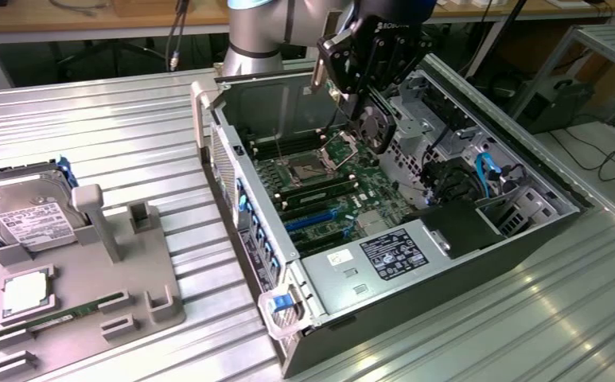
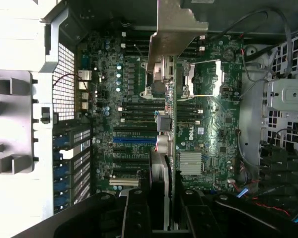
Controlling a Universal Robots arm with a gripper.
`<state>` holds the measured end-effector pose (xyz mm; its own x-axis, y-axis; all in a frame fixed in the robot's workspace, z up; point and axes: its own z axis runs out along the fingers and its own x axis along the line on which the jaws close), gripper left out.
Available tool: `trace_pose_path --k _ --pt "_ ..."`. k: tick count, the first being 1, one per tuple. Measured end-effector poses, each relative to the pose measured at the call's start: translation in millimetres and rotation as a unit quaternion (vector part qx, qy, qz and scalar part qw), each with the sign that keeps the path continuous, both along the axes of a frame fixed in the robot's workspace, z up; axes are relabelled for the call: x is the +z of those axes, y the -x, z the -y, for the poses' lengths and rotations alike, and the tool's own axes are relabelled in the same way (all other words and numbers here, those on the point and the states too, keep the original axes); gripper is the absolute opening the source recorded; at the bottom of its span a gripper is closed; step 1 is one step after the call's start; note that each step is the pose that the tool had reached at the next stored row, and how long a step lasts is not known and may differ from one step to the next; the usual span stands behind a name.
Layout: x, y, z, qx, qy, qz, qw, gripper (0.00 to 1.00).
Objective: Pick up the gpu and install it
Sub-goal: 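Insert the gpu into the slot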
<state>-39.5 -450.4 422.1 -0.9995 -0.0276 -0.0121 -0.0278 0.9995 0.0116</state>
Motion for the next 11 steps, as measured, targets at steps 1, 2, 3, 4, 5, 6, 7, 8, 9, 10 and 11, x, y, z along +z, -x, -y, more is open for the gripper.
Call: trace_pose_path --k 1,2,3,4,5,6,7,8,9,10,11 --pt "0.0 0.0 0.0 0.000 0.0000 0.0000 1.0000 0.28" --pt "0.0 0.0 0.0 0.001 0.0000 0.0000 1.0000 0.28" --pt "0.0 0.0 0.0 0.006 0.0000 0.0000 1.0000 0.28" --pt "0.0 0.0 0.0 0.011 0.0000 0.0000 0.9999 0.28" --pt "0.0 0.0 0.0 0.015 0.0000 0.0000 0.9999 0.28" --pt "0.0 0.0 0.0 0.021 0.0000 0.0000 0.9998 0.28" --pt "0.0 0.0 0.0 0.026 0.0000 0.0000 0.9997 0.28" --pt "0.0 0.0 0.0 0.032 0.0000 0.0000 0.9995 0.28" --pt "0.0 0.0 0.0 0.038 0.0000 0.0000 0.9993 0.28" --pt "0.0 0.0 0.0 0.042 0.0000 0.0000 0.9991 0.28" --pt "0.0 0.0 0.0 0.045 0.0000 0.0000 0.9990 0.28"
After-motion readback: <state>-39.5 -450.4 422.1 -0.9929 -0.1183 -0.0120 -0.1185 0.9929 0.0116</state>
